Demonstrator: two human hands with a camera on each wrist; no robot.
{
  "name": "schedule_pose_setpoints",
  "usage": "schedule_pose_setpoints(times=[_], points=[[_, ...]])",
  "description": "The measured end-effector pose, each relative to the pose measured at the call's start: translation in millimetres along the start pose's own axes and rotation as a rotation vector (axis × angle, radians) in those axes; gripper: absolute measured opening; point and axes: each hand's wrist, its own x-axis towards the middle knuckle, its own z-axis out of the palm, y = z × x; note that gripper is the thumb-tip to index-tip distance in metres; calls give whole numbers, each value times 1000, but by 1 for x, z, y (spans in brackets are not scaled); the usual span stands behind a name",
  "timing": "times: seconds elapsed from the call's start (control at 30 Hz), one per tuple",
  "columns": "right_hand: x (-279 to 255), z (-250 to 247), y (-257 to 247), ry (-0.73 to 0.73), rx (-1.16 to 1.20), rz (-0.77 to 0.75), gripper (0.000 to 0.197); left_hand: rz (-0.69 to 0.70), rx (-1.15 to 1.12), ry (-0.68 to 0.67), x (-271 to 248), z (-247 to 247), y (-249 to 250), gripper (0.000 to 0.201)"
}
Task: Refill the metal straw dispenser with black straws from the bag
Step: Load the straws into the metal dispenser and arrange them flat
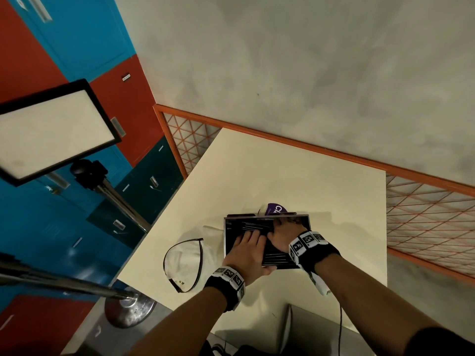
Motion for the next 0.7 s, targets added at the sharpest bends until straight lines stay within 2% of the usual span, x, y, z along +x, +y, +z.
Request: schedule_pose_setpoints(times=[0.1, 0.27, 0.5, 0.7], points=[[2, 2, 0, -79, 42, 20, 61, -2, 7, 2, -5, 3, 2, 76], [3, 2, 3, -94, 38, 23, 66, -5, 11, -23, -5, 1, 2, 78], [3, -16, 6, -150, 79, -57, 41, 30, 5, 26, -6, 1, 1, 74], [9, -19, 3, -225, 173, -13, 35, 20, 2, 0, -4, -2, 0, 75]])
